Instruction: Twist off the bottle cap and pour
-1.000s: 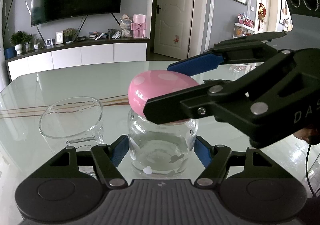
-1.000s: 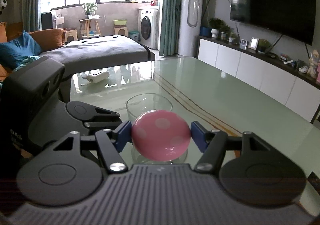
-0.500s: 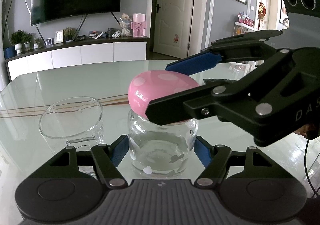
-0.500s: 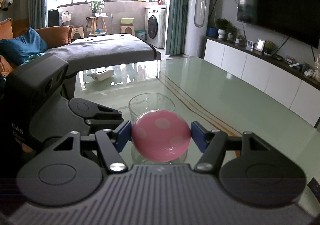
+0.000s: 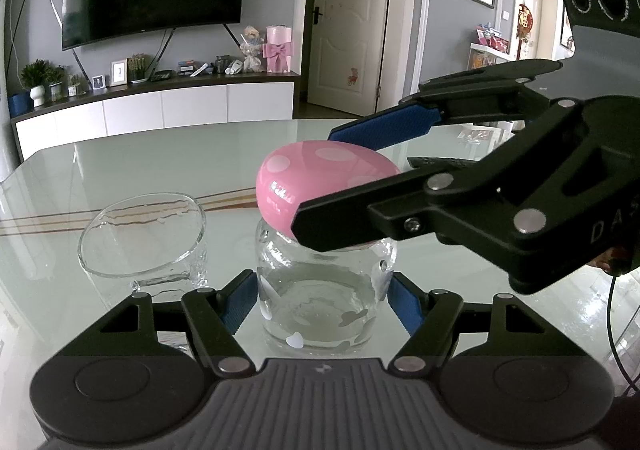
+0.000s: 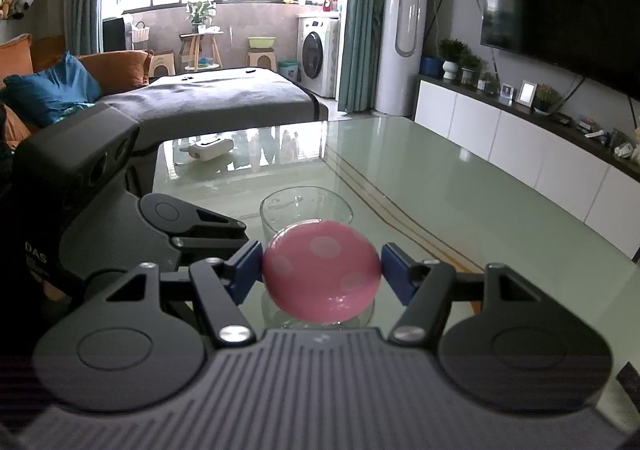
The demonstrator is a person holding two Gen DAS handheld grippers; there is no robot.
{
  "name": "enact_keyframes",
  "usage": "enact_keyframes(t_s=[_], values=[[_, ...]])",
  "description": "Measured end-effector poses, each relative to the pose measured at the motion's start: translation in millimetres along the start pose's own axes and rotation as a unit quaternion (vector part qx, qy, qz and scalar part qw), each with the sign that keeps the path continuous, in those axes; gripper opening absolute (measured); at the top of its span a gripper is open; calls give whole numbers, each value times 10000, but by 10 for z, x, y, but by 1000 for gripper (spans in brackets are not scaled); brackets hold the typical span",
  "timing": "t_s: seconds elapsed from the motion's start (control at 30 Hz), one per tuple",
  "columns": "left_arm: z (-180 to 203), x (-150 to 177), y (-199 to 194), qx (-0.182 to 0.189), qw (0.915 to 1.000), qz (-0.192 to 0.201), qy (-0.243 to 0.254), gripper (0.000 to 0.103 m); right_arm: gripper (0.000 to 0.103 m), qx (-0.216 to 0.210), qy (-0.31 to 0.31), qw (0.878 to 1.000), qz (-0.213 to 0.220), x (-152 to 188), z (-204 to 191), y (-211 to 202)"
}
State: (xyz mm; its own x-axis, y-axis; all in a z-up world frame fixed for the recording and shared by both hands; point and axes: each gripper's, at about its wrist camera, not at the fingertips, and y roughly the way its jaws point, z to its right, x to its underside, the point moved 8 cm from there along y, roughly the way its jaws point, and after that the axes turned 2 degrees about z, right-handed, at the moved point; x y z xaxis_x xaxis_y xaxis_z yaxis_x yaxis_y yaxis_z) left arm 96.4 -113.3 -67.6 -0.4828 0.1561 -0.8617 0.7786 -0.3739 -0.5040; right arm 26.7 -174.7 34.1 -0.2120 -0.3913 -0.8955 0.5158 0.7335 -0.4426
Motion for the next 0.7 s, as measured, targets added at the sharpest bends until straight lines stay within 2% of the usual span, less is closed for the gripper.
enact_keyframes(t_s=[0.13, 0.17, 0.37, 0.6, 0.7], values=[[-3, -10, -6, -7, 10000, -20, -7, 74, 84, 191, 72, 9997, 96, -12, -19, -31], [-4, -11, -7, -7, 10000, -26, -8, 74, 85, 282, 117, 9994, 141, -25, -18, -52], [-21, -24, -19, 8, 10000, -45, -53, 75, 85, 1057, 438, 9934, 17, -44, -68, -65], [-35, -25, -16, 31, 10000, -43, -42, 75, 85, 1754, 557, 9827, -209, 5, -247, 22], [-40, -30, -4, 25, 10000, -35, -14, 74, 81, 2025, 643, 9768, -263, 53, -262, 85]])
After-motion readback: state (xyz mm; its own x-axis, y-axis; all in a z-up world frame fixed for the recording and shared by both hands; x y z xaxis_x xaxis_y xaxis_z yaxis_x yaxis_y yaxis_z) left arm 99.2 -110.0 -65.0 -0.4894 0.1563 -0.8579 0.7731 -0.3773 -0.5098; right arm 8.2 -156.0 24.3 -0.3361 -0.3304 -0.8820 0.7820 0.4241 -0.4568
